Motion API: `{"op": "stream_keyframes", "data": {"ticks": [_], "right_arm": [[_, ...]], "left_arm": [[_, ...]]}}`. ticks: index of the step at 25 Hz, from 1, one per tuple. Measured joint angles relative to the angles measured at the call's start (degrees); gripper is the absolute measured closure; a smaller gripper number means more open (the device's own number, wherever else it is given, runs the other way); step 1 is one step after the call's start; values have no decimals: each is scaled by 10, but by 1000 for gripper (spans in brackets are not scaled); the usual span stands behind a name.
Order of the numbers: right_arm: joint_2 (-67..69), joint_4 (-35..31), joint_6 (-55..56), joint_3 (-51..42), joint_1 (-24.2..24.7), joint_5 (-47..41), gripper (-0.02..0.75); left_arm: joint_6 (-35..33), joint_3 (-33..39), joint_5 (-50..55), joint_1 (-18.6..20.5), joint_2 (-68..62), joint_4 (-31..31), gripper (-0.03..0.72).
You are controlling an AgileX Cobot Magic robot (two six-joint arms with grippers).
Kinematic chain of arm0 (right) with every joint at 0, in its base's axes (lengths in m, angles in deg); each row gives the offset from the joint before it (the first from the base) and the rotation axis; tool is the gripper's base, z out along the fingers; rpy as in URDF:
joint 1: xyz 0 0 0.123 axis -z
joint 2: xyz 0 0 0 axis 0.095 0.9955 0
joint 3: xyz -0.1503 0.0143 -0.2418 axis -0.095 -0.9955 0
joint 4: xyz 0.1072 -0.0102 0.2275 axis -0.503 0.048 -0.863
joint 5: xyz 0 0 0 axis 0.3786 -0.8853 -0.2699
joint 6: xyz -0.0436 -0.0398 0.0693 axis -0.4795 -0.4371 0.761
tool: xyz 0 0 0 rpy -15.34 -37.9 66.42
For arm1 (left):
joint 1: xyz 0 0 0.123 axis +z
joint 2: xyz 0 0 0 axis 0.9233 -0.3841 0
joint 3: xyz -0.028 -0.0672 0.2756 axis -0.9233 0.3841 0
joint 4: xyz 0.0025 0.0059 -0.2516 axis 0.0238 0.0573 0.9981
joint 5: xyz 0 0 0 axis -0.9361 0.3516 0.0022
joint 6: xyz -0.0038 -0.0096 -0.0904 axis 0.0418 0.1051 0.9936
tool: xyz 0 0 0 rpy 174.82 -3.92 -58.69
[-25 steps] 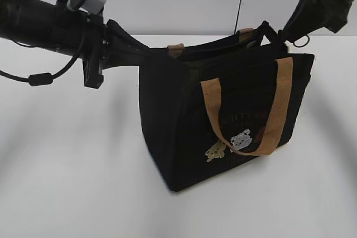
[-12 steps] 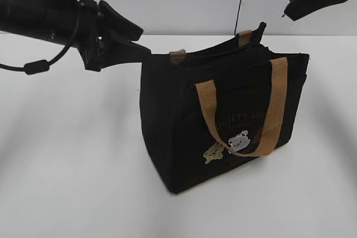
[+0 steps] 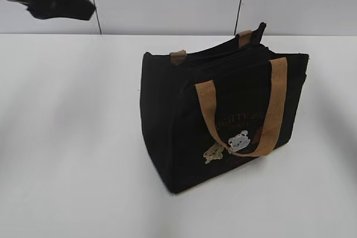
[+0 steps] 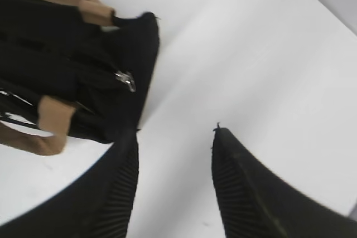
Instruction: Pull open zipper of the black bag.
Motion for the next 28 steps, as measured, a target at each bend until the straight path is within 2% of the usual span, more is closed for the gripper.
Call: {"op": "stream_keyframes", "data": {"ticks": [4,7,10,12,14,18,28], "right_arm": [[-21,77,80,0,0,-1,404],[-41,89,123,0,0,-1,404],[-69,90,156,-9,0,-1,404],[-95,91,164,-28,0,-1,404],[-124,92,166,-64,0,-1,404],[-199,92,167,-182,0,4,404],[-426,53,168,-474,0,104,404]], "left_arm": [[268,-68,103,0,3,-218,257],[457,-111,185,1,3,-331,261],[573,-121,262,1,10,-422,262],[609,-118,295,1,18,-464,262],[627,-106,301,3,37,-480,262],[641,-38,294,3,113,-465,262],[645,184,198,3,375,-446,262]]}}
